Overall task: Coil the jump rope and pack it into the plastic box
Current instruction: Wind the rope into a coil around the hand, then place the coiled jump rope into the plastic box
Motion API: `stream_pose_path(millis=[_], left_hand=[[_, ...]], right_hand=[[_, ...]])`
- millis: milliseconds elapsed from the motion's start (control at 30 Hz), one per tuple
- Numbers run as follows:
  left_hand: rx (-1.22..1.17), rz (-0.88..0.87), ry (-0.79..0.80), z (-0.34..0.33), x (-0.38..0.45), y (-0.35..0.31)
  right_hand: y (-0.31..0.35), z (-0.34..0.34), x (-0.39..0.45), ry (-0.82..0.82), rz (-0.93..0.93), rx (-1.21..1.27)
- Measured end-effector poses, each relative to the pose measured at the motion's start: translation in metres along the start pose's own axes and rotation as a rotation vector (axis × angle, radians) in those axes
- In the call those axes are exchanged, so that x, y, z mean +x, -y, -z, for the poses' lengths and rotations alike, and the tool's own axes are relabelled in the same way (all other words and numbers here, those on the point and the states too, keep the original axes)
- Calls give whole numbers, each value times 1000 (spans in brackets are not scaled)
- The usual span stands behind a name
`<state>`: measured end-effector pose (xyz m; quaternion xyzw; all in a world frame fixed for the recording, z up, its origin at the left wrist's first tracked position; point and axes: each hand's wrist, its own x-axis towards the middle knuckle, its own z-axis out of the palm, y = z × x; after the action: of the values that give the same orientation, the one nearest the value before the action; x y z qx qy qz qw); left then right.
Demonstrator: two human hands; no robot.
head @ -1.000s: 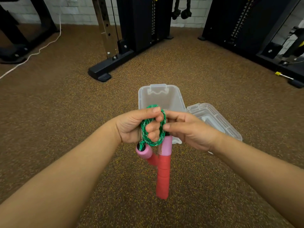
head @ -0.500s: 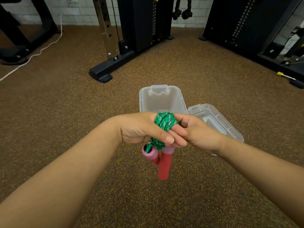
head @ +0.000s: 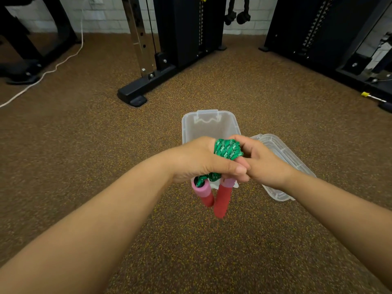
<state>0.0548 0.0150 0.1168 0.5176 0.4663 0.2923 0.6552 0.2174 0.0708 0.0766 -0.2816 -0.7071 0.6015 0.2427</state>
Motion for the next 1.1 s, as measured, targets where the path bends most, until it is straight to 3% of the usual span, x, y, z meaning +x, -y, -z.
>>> stream_pose_path(millis=[100,200,300,367,500,633,833,1100], left_hand=[[68,10,144,2,-7,0],[56,23,142,5,-7,1],[15,38,69,6,-4,1],[-39,40,42,5,-1,0],[-53,-8,-120,18,4,6],[111,-23,-235,23,10,16],[273,-189,-533,24,22,13],[262,-282,-729,21,36,10]], right_hand=[[-1,0,-6,64,-15,-3],[-2,-2,-7,53,18,-58],[1,-5,-7,-50,167,-494],[4,-6,-6,-75,208,-607],[-4,-3,-6,-66,44,-360],[-9,-5,-9,-62,-11,-387],[12,-11,12,-340,58,-157],[18,-26,36,-575,90,174]])
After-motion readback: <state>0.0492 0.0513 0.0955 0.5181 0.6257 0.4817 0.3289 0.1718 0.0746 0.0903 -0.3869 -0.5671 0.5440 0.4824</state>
